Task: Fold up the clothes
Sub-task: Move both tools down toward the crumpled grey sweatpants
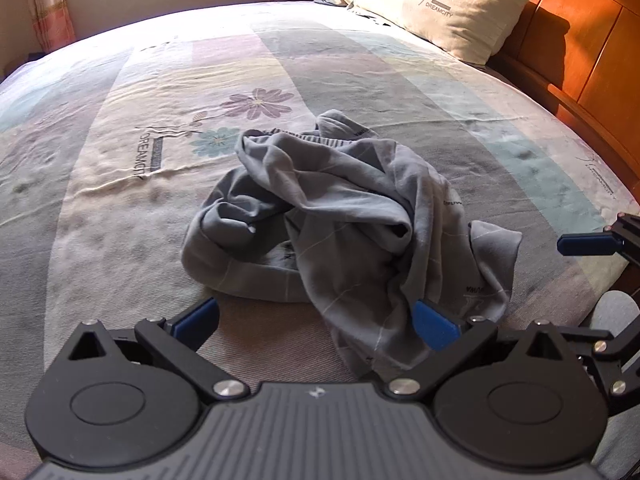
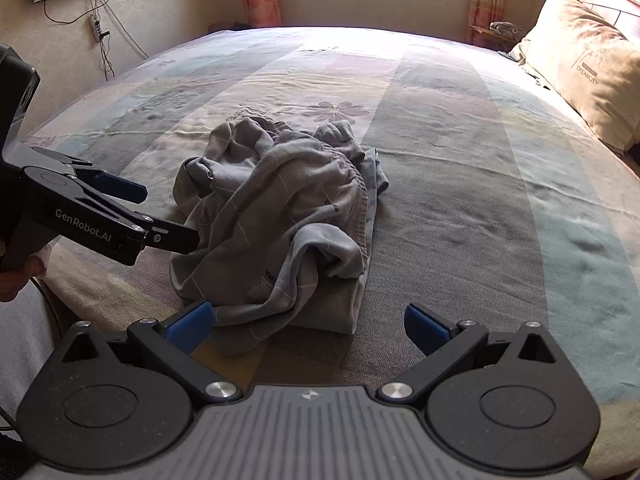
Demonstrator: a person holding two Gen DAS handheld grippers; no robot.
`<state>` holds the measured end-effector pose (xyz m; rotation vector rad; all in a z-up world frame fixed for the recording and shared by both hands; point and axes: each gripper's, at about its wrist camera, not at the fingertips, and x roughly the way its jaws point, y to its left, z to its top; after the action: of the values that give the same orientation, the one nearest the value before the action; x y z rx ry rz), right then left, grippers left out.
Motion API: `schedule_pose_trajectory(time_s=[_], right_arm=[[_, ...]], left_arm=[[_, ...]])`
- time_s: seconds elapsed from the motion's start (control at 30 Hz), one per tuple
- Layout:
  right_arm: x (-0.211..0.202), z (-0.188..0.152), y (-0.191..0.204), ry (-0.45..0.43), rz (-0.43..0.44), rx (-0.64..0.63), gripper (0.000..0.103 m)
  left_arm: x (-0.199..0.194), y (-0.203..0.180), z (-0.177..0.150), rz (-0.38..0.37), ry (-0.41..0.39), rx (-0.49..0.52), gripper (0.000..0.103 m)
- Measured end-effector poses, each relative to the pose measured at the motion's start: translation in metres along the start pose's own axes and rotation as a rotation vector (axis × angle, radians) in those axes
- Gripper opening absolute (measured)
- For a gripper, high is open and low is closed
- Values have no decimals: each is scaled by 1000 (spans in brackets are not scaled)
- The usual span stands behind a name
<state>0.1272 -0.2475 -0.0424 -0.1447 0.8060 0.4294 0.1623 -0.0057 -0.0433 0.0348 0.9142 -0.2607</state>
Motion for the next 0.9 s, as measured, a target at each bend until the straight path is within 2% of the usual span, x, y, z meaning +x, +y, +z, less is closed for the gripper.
schedule_pose_trajectory(time_s=[0.2,0.37,0.47,0.67,0.8,0.9], right_arm=[[-6,19,10,-73,-14,-99,103],[-1,28,3,-80,6,-85,102],[5,29,2,-74,62,-72,102],[29,32,11,-85,210,-96,102],[56,19,18,-8,235,-109,102],[64,-7,17,54,220,-92,102]], left_arm=[[-9,13,5,1,-40,-17,102],[-8,9,14,-39,-53,-9,102],[-4,-1,35,-60,-81,39,102],[22,-25,89,-219,-125,75,102],[60,-34,94,-298,-23,31,102],[76,-34,71,-294,38,49,102]])
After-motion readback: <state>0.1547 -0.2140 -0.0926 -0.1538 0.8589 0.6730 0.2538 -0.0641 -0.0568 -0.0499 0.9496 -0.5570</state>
